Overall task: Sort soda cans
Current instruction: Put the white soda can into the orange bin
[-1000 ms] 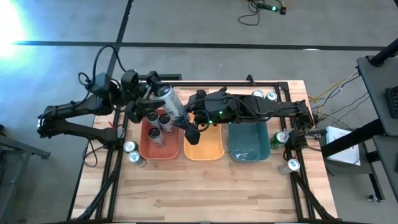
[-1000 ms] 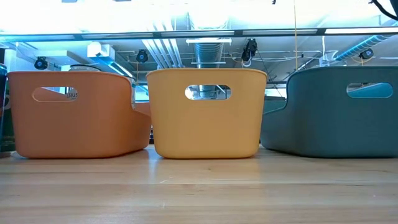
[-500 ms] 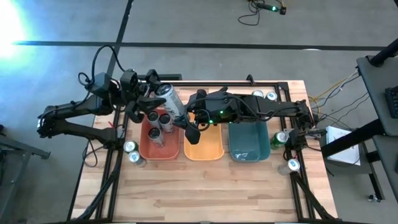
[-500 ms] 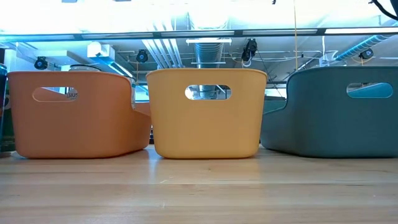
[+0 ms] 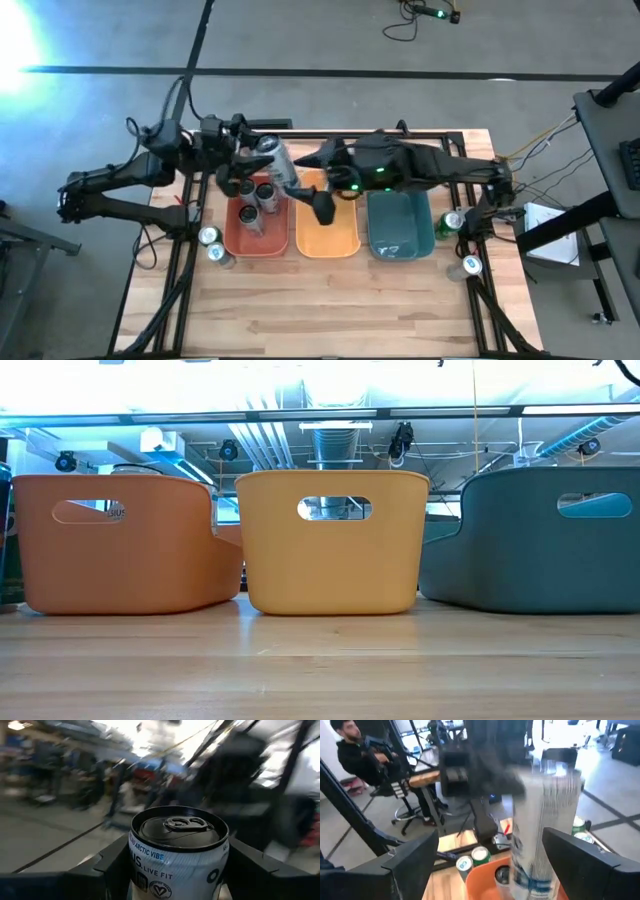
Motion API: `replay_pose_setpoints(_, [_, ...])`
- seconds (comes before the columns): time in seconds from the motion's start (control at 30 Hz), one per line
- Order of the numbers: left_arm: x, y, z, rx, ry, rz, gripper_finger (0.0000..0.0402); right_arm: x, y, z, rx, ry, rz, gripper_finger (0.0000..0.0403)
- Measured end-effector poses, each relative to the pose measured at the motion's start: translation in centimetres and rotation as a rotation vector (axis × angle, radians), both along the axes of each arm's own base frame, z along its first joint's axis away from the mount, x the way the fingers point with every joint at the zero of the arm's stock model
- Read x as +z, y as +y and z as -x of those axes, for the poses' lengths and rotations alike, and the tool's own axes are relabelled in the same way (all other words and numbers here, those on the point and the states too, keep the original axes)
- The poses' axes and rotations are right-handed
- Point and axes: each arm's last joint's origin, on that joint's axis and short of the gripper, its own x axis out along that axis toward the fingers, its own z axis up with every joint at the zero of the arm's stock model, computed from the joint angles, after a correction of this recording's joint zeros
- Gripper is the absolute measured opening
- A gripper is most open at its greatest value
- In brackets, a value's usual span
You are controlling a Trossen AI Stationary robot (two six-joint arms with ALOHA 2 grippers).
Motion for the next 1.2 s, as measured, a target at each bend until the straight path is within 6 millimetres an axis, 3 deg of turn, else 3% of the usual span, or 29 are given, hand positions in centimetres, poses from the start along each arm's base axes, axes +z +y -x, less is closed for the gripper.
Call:
replay_pose_setpoints(0.13, [-1.5, -0.9, -0.1, 0.032, 0.064, 0.002, 0.0233, 0.7, -0.2, 1.1, -0.048, 0.004, 0.031, 0.0350])
replay_pose_setpoints(0.33, [-5.2, -4.0, -0.5, 0.100, 0.161, -0.014, 0.0233, 1.7, -0.6, 2.9, -0.126, 0.007, 0.060, 0.0339])
replay_pose_setpoints(0.53, [-9.7, -7.1, 0.1, 0.227, 0.173, 0.020, 0.0233, 1.4, -0.8, 2.6, -0.178, 0.028, 0.094, 0.0326])
replay_pose_setpoints(0.77, [-14.6, -9.2, 0.5, 0.436, 0.222, 0.001, 0.0233, 0.9, -0.8, 2.2, -0.226, 0.041, 0.118, 0.0311])
replay_pose_setpoints(1.2, [-18.2, -10.8, -0.9, 0.515, 0.337, -0.086, 0.0233, 0.1, -1.0, 2.1, -0.226, 0.108, 0.133, 0.0287])
